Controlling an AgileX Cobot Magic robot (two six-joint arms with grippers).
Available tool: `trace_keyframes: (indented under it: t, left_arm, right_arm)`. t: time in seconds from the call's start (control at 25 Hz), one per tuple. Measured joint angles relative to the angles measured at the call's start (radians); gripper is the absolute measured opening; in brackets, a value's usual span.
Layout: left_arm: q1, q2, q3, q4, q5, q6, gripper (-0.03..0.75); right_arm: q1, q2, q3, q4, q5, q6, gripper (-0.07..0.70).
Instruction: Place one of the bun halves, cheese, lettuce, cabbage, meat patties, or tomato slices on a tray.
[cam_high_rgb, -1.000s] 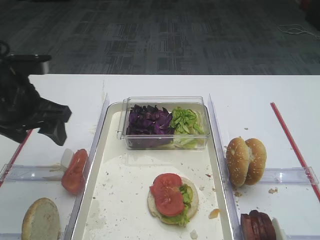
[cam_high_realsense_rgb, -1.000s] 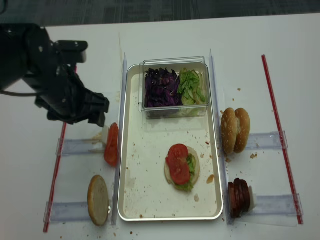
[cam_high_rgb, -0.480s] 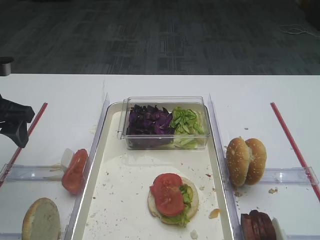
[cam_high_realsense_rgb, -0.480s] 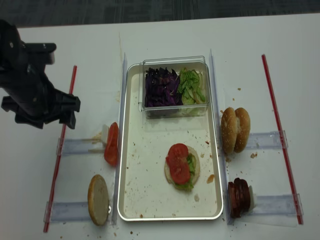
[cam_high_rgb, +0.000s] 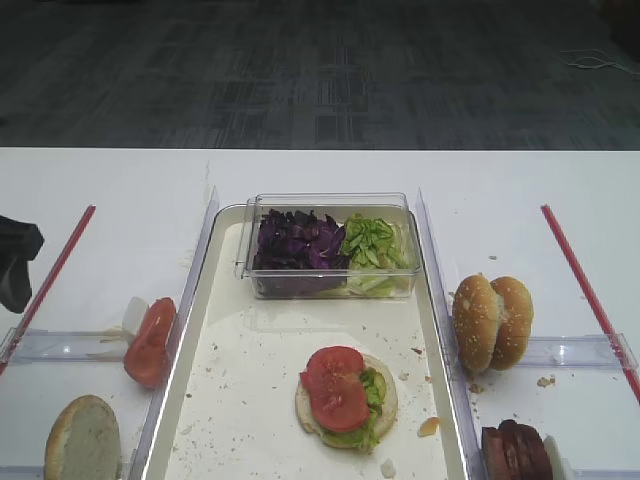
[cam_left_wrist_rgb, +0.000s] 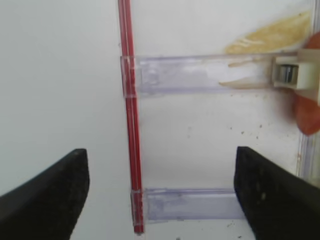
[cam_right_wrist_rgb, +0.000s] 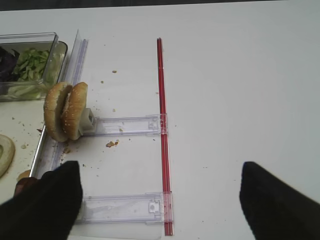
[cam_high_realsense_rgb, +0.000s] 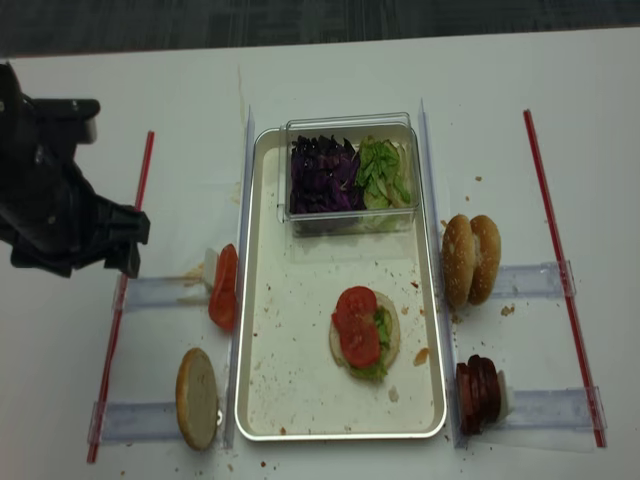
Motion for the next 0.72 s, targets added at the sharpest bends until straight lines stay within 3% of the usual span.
trace_keyframes:
  t: [0.48,0.72]
  left_arm:
    - [0.0,-0.38,0.322,0.009,0.05,-0.052,0.578]
    - [0.0,-0.576,0.404,0.012,0.104,-0.056,0.578]
  right_arm:
    - [0.0,0.0,0.0,0.0,0.0,0.0,0.663]
    - [0.0,0.0,0.0,0.0,0.0,0.0,0.663]
